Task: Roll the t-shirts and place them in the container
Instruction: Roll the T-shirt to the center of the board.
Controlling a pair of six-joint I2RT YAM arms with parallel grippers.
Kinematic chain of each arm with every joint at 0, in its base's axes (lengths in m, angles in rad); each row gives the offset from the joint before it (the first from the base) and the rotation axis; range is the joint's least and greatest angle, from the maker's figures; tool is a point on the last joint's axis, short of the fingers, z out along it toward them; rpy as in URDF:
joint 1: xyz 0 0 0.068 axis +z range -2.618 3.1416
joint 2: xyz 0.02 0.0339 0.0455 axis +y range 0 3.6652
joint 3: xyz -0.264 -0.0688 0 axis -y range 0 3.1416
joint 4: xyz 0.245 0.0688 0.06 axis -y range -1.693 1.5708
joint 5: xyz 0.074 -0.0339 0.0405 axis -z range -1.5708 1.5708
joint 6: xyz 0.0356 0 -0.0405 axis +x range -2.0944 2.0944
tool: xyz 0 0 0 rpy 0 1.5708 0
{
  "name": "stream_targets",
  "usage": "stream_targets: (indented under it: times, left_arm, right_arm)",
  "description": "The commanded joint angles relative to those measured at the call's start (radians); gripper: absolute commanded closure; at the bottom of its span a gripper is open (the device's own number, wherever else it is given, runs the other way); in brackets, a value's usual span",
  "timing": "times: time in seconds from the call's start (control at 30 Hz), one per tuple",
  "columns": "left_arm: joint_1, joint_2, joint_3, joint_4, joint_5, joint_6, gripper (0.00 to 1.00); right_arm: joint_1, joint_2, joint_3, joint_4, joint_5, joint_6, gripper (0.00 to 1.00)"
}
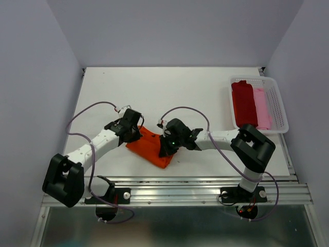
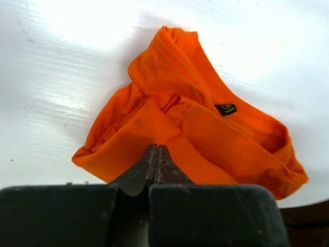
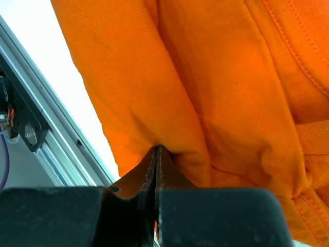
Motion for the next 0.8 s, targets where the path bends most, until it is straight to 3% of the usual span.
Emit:
stream_targets:
  times: [0.0, 0.2, 0.63, 0.77]
  left_arm:
    - [0.009, -0.100, 0.053, -0.090, -0.035, 0.001, 1.00]
    - [0.006, -0.156, 0.002, -0.074, 0.007, -0.025, 1.00]
    - [0.011, 0.084, -0.102, 0.107, 0.011, -0.074, 1.00]
    - [0.011, 0.105, -0.087, 0.094, 0.012, -0.063, 1.00]
  right_arm:
    - [-0.001, 0.037, -0.019, -0.021, 0.052, -0.053, 0.99]
    - [-0.001, 0.034, -0.011, -0.023, 0.050, -0.069, 0.99]
    - [-0.001, -0.003, -0.017, -0.033, 0.072, -0.074, 0.99]
    - [-0.001, -0.102, -0.032, -0.036, 0.073, -0.068, 0.99]
